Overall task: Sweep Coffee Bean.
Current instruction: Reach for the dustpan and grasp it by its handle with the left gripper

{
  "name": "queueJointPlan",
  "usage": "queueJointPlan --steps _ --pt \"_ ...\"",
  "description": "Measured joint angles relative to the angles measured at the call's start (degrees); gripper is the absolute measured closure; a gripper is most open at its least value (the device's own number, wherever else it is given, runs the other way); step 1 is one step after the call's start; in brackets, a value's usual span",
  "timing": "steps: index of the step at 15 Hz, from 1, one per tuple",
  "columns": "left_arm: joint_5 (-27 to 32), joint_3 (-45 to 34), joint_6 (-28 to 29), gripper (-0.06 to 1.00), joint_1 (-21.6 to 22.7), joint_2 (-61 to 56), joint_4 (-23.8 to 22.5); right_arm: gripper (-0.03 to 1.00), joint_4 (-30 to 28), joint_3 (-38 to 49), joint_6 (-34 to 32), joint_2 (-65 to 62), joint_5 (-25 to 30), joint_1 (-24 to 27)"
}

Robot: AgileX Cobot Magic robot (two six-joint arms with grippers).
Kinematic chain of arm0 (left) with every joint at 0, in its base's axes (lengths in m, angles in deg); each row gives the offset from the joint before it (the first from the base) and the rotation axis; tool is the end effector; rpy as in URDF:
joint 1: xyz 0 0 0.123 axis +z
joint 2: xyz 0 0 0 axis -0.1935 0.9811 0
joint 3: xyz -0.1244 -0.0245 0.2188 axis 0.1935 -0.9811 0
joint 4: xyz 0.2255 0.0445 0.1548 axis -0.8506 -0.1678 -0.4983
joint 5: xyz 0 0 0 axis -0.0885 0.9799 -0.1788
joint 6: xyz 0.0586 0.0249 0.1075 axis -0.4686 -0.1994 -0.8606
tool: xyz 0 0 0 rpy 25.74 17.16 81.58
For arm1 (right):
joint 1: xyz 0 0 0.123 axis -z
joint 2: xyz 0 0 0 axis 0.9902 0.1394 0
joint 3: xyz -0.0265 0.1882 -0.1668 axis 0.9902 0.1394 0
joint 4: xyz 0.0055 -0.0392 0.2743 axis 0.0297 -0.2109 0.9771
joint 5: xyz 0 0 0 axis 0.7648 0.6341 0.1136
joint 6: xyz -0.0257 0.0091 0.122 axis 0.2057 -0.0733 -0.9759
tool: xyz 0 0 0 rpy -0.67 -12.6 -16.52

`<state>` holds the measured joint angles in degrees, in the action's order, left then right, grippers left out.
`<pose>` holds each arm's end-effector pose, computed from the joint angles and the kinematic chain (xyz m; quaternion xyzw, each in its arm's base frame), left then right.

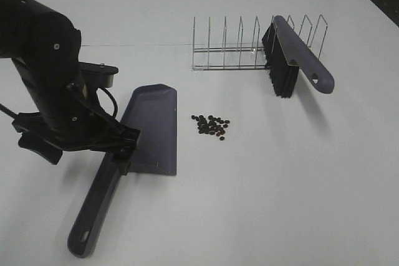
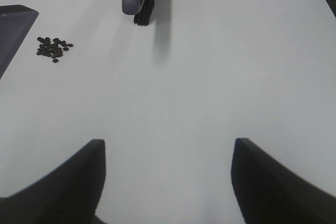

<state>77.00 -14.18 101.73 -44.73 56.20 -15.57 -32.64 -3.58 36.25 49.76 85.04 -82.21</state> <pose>0.2874 -0.1837 0.0609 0.0822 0.9960 0.0071 0.0353 0.0809 -0.0005 0.2549 -0.0160 0.8755 -0.0105 0.4828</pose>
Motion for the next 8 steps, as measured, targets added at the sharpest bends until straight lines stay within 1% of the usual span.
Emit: queueJointPlan --steps 8 --pt "-2.1 0.9 0.1 -0.04 -0.1 6.7 2.0 0.41 0.0 0.0 0.0 0.0 0.0 0.0"
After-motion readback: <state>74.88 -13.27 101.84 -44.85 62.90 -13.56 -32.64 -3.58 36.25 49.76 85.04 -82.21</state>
